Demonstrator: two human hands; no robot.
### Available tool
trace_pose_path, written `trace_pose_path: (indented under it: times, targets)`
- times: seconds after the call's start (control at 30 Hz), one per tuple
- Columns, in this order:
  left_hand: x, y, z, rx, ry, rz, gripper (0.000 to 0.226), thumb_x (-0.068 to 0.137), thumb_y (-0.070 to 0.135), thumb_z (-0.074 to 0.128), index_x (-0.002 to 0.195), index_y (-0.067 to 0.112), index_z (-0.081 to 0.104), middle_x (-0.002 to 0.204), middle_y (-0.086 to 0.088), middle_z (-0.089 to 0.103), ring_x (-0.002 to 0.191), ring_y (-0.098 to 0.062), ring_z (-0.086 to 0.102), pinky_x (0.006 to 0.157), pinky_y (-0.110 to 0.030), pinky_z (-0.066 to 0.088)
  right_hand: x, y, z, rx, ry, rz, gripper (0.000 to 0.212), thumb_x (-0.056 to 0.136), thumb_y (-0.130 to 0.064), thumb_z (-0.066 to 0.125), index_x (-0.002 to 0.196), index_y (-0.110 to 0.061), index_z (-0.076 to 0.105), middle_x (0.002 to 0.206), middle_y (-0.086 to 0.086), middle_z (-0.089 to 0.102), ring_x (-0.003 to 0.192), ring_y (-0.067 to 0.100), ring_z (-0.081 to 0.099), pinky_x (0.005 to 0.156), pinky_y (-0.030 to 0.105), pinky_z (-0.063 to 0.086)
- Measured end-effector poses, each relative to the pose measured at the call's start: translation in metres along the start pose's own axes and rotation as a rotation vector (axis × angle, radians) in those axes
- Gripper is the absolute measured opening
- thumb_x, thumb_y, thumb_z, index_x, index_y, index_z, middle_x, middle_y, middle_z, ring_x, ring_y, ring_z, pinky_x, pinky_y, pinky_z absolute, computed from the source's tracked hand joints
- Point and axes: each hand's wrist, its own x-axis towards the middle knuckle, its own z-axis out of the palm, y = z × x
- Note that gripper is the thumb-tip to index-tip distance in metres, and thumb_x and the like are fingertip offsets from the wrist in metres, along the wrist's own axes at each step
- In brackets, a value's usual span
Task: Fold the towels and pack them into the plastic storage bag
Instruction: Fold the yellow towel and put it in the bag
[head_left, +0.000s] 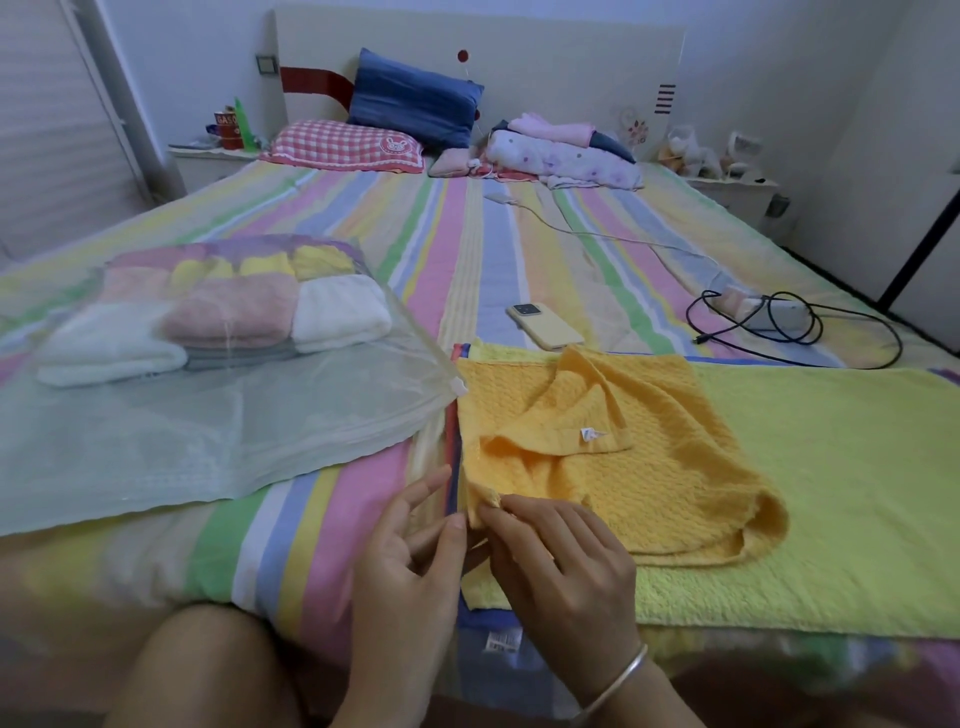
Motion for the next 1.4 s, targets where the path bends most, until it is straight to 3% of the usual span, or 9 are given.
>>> trace_pose_path:
  times: [0.1, 0.27, 0.43, 0.57, 0.7, 0.97, 1.07, 1.2, 1.4]
  targets:
    - [0.004, 0.004, 0.002, 0.107, -0.069, 0.066, 0.032, 0.092, -0.002, 0.057, 0.111, 0.023, 0.063, 0.083, -0.004, 0.077, 0.084, -0.016, 0.074, 0.079, -0.033, 0.059, 0.008, 0.004, -0.002, 0.091, 0.034, 0.079, 0.009, 0.088, -0.015, 0.067, 0.091, -0.012, 0.074, 0.089, 0.0, 0.069, 0.08, 0.015, 0.065, 0.067, 0.028, 0.051]
    - [0.036, 0.022, 0.007, 0.489, -0.133, 0.447, 0.028, 0.077, 0.018, 0.075, 0.098, 0.034, 0.066, 0.109, 0.014, 0.058, 0.103, -0.014, 0.062, 0.082, -0.027, 0.053, 0.044, 0.014, -0.025, 0.372, 0.062, 0.262, 0.007, 0.083, -0.011, 0.064, 0.087, -0.011, 0.07, 0.085, -0.005, 0.064, 0.078, 0.006, 0.062, 0.066, 0.02, 0.05]
    - [0.072, 0.064, 0.038, 0.476, -0.275, 0.649, 0.017, 0.077, 0.029, 0.072, 0.086, 0.021, 0.06, 0.112, 0.012, 0.063, 0.114, -0.014, 0.059, 0.093, -0.029, 0.047, 0.089, 0.041, -0.053, 0.511, 0.026, 0.343, 0.007, 0.082, -0.014, 0.061, 0.086, -0.012, 0.066, 0.082, -0.005, 0.064, 0.076, 0.011, 0.063, 0.066, 0.032, 0.052]
    - [0.088, 0.09, 0.064, 0.392, -0.354, 0.636, 0.016, 0.081, 0.025, 0.077, 0.082, 0.017, 0.064, 0.1, 0.012, 0.071, 0.102, -0.009, 0.065, 0.089, -0.025, 0.049, 0.128, 0.063, -0.084, 0.564, -0.014, 0.41, 0.007, 0.082, -0.018, 0.064, 0.088, -0.015, 0.067, 0.08, -0.01, 0.067, 0.077, 0.011, 0.065, 0.069, 0.025, 0.053]
    - [0.093, 0.108, 0.086, 0.336, -0.371, 0.581, 0.02, 0.084, 0.038, 0.071, 0.098, 0.024, 0.066, 0.096, 0.013, 0.07, 0.1, -0.009, 0.065, 0.088, -0.027, 0.052, 0.162, 0.076, -0.111, 0.559, -0.065, 0.401, 0.01, 0.087, -0.012, 0.063, 0.087, -0.021, 0.067, 0.083, -0.016, 0.067, 0.081, 0.005, 0.064, 0.071, 0.02, 0.054]
    - [0.111, 0.132, 0.111, 0.454, -0.462, 0.711, 0.044, 0.077, 0.057, 0.068, 0.117, 0.044, 0.055, 0.114, 0.024, 0.061, 0.11, 0.0, 0.056, 0.093, -0.019, 0.048, 0.208, 0.092, -0.145, 0.646, -0.071, 0.437, 0.014, 0.091, -0.008, 0.057, 0.088, -0.019, 0.066, 0.079, -0.016, 0.066, 0.078, 0.005, 0.063, 0.064, 0.018, 0.051]
    - [0.115, 0.146, 0.119, 0.489, -0.57, 0.819, 0.038, 0.076, 0.056, 0.067, 0.11, 0.039, 0.063, 0.117, 0.025, 0.057, 0.114, -0.001, 0.052, 0.094, -0.02, 0.047, 0.224, 0.095, -0.155, 0.625, -0.07, 0.452, 0.017, 0.092, -0.01, 0.057, 0.086, -0.024, 0.065, 0.076, -0.017, 0.064, 0.076, 0.003, 0.062, 0.064, 0.017, 0.051]
    - [0.123, 0.165, 0.123, 0.54, -0.607, 0.865, 0.042, 0.073, 0.06, 0.068, 0.083, 0.02, 0.075, 0.099, 0.011, 0.058, 0.102, -0.009, 0.054, 0.084, -0.024, 0.049, 0.241, 0.098, -0.167, 0.611, 0.001, 0.496, 0.018, 0.093, -0.011, 0.056, 0.086, -0.025, 0.065, 0.084, -0.012, 0.064, 0.081, 0.002, 0.061, 0.073, 0.021, 0.054]
    - [0.129, 0.176, 0.105, 0.723, -0.926, 0.554, 0.034, 0.075, 0.048, 0.078, 0.099, 0.024, 0.076, 0.114, 0.018, 0.066, 0.102, 0.005, 0.061, 0.09, -0.018, 0.05, 0.257, 0.107, -0.183, 0.637, 0.198, 0.654, 0.015, 0.094, -0.019, 0.055, 0.088, -0.023, 0.068, 0.09, -0.001, 0.065, 0.085, 0.013, 0.059, 0.074, 0.028, 0.052]
